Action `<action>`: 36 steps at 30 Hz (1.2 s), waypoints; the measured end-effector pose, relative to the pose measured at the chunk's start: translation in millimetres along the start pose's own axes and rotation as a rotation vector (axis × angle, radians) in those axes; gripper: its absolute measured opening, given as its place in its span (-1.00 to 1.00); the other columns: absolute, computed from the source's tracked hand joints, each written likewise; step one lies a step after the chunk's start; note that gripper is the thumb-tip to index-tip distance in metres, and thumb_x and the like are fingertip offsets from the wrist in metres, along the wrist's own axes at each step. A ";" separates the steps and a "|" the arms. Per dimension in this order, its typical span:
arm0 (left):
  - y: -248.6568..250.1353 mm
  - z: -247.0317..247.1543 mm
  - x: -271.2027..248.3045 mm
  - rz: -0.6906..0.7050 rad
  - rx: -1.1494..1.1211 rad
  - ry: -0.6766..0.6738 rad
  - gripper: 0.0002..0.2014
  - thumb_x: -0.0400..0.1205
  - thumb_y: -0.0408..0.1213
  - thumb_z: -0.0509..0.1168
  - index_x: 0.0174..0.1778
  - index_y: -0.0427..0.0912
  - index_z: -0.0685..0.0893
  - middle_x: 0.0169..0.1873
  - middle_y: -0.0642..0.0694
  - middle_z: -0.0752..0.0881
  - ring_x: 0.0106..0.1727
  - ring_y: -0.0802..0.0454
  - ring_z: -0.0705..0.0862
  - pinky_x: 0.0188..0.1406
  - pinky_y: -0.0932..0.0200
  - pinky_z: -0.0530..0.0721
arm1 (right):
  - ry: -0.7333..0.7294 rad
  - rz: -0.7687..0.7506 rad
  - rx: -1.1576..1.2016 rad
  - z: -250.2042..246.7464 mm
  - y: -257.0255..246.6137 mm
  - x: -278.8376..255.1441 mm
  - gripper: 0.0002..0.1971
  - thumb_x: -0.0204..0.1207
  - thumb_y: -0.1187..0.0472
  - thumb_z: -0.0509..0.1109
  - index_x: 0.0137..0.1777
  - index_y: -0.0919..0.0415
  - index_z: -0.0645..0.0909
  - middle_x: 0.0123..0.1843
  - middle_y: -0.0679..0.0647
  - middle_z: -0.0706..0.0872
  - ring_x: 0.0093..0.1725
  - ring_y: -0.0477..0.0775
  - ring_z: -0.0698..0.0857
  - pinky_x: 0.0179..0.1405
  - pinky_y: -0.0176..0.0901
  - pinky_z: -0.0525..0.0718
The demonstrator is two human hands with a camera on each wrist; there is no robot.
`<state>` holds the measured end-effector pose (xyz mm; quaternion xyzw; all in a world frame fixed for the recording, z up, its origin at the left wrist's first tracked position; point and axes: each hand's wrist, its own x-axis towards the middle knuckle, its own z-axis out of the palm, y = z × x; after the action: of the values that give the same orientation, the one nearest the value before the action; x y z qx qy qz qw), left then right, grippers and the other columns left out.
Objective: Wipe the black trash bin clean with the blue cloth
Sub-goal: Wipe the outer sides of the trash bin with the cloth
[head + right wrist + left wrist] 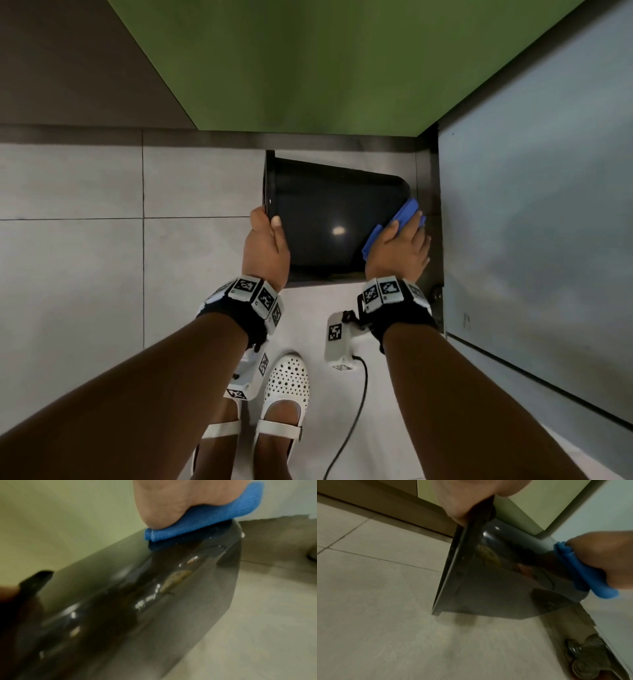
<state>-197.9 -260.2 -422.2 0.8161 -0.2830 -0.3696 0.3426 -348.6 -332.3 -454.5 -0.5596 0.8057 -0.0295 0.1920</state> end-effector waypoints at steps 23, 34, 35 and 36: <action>39.7 -15.4 53.6 -0.231 -0.070 0.100 -0.40 0.74 -0.02 -0.16 -0.09 -0.42 0.65 -0.05 -0.42 0.66 0.04 -0.20 0.61 -0.04 0.15 0.44 | 0.005 -0.613 -0.103 20.2 -24.2 -58.6 -0.47 0.64 -0.01 -0.11 0.59 0.10 0.19 0.62 0.17 0.25 0.61 0.28 0.13 0.52 0.25 0.03; 28.0 -13.0 20.7 -0.085 -0.260 0.162 -0.52 0.73 -0.12 -0.02 -0.23 -0.39 0.65 -0.31 -0.18 0.63 -0.28 0.01 0.54 -0.22 0.30 0.56 | -0.303 -0.601 -0.261 -19.6 -96.3 -0.3 -0.65 0.61 0.06 0.00 0.00 0.13 0.63 -0.15 0.13 0.72 -0.17 0.18 0.60 -0.02 0.02 0.48; 28.5 -12.8 17.9 -0.070 -0.270 0.140 -0.53 0.73 -0.11 -0.02 -0.35 -0.31 0.58 -0.40 -0.11 0.58 -0.35 0.05 0.51 -0.31 0.39 0.52 | -0.419 -0.515 -0.284 -25.3 -91.8 12.0 -0.67 0.62 0.06 0.01 -0.07 0.12 0.60 -0.22 0.09 0.70 -0.26 0.12 0.58 -0.14 -0.09 0.47; 29.1 -12.6 14.8 -0.048 -0.281 0.123 -0.54 0.73 -0.11 -0.01 -0.45 -0.22 0.49 -0.47 -0.06 0.51 -0.40 0.09 0.46 -0.37 0.41 0.48 | -0.528 -0.420 -0.267 -30.5 -88.4 21.3 -0.70 0.61 0.08 0.03 -0.15 0.13 0.57 -0.31 0.05 0.67 -0.35 0.06 0.61 -0.26 -0.18 0.48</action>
<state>-185.6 -284.0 -399.7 0.7877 -0.1871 -0.3630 0.4613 -286.7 -389.8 -409.0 -0.7214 0.5925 0.1829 0.3084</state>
